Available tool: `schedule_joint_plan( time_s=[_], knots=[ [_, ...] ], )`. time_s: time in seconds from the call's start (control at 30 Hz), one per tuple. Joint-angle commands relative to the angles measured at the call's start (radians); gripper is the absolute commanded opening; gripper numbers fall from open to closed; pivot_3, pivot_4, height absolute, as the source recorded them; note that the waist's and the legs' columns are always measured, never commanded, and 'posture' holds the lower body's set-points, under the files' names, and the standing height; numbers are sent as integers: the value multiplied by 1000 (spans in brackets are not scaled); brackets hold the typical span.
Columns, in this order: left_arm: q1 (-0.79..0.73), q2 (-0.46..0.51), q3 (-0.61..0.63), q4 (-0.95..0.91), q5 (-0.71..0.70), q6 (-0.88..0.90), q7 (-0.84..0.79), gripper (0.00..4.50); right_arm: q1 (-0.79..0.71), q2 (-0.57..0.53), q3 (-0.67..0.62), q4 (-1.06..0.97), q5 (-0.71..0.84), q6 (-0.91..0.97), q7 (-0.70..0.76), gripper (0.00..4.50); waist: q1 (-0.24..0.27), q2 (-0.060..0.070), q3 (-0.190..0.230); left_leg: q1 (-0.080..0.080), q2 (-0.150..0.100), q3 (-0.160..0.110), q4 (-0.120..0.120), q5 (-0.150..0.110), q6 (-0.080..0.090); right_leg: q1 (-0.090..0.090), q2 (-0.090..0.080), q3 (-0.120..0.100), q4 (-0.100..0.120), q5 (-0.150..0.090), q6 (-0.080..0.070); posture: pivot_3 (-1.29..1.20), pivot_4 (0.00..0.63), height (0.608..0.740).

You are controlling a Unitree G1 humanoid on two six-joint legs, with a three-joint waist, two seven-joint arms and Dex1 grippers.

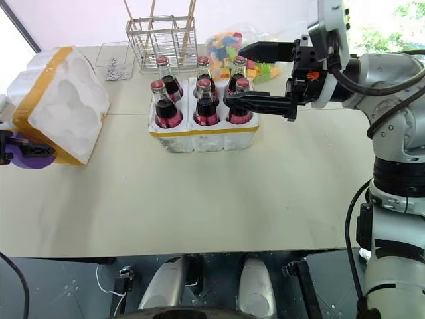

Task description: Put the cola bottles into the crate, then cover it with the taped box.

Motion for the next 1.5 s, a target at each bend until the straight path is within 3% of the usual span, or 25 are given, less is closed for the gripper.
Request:
schedule_joint_plan(
  time_s=[0.03,0.13,0.2,0.43,0.77,1.03,1.17,1.5],
  knots=[
    [-65,-13,-47,61,82,-32,-65,4500,4,-14,-40,-40,28,-1,-19,4449,2,0,0,0,0,0,1,0,0,0,0,0,0,0,0,0,150,736],
    [-100,-27,-88,95,129,-45,-117,4500,10,-12,-41,-48,33,2,-30,4449,1,-1,0,-2,0,0,2,0,1,0,0,0,0,0,0,0,150,736],
    [-116,-34,-106,114,159,-58,-143,3939,12,-12,-40,-50,36,3,-37,4500,1,-1,0,-2,0,0,2,0,1,0,0,0,0,0,0,0,150,736],
    [-166,-55,-143,173,254,-93,-213,557,37,-9,-39,-64,37,-10,-65,4500,-1,-2,-1,-2,0,0,2,0,2,0,0,0,1,0,0,0,150,736],
    [-184,-78,-118,194,357,-176,-232,368,58,-47,-41,-49,43,10,-56,4500,0,-2,-1,-2,0,0,3,-1,4,0,0,0,1,0,0,0,150,736],
    [-141,-154,63,39,432,-494,-70,368,64,-78,-52,-23,20,15,-91,4500,1,-4,-1,-3,0,-1,4,-2,4,0,0,0,1,0,0,0,150,736],
    [-112,-203,95,-45,499,-758,-19,368,72,-84,-67,-34,32,38,-119,4500,0,-4,-1,-3,0,0,5,-1,3,0,-1,0,1,0,0,0,150,736],
    [-204,-326,-80,-21,761,-1254,-19,368,156,-90,-141,-116,81,100,-213,4500,19,-4,-1,-3,0,2,6,-1,4,0,0,0,1,2,1,0,150,736]
  ],
)
